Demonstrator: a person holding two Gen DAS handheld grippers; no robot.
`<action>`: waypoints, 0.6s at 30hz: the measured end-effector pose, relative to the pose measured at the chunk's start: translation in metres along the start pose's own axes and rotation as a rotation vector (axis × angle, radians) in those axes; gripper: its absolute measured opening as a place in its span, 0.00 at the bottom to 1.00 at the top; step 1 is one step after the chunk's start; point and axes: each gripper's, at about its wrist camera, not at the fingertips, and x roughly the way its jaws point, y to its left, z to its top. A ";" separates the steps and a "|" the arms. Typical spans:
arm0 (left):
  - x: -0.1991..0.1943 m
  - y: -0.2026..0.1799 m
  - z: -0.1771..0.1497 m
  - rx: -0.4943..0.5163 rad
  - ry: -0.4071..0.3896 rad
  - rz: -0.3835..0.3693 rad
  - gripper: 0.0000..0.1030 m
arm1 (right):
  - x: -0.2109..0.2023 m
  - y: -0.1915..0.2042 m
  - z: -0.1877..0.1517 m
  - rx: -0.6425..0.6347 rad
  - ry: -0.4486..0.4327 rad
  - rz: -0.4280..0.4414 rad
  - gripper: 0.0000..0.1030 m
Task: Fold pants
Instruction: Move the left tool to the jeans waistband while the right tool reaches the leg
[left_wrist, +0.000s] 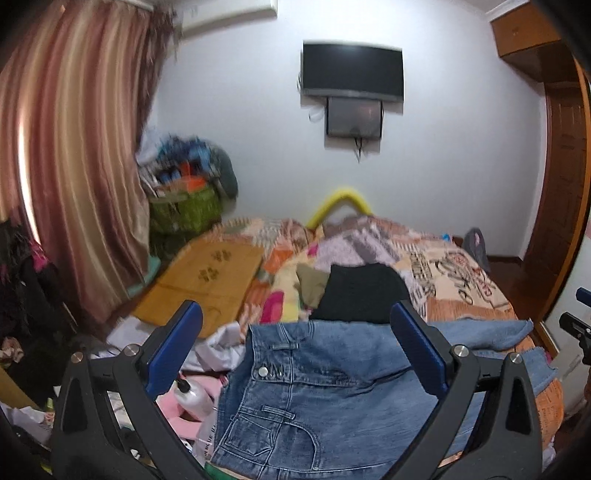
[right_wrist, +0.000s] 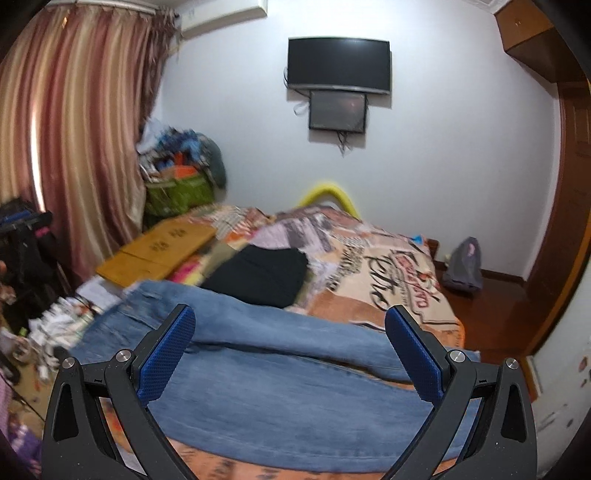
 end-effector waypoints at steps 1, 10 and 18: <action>0.012 0.003 -0.001 0.001 0.023 0.000 1.00 | 0.007 -0.004 -0.001 -0.006 0.013 -0.015 0.99; 0.148 0.044 -0.018 0.000 0.222 0.081 1.00 | 0.073 -0.043 0.000 0.013 0.116 -0.046 0.99; 0.245 0.067 -0.045 -0.048 0.377 0.092 0.92 | 0.161 -0.070 -0.007 -0.025 0.260 -0.058 0.99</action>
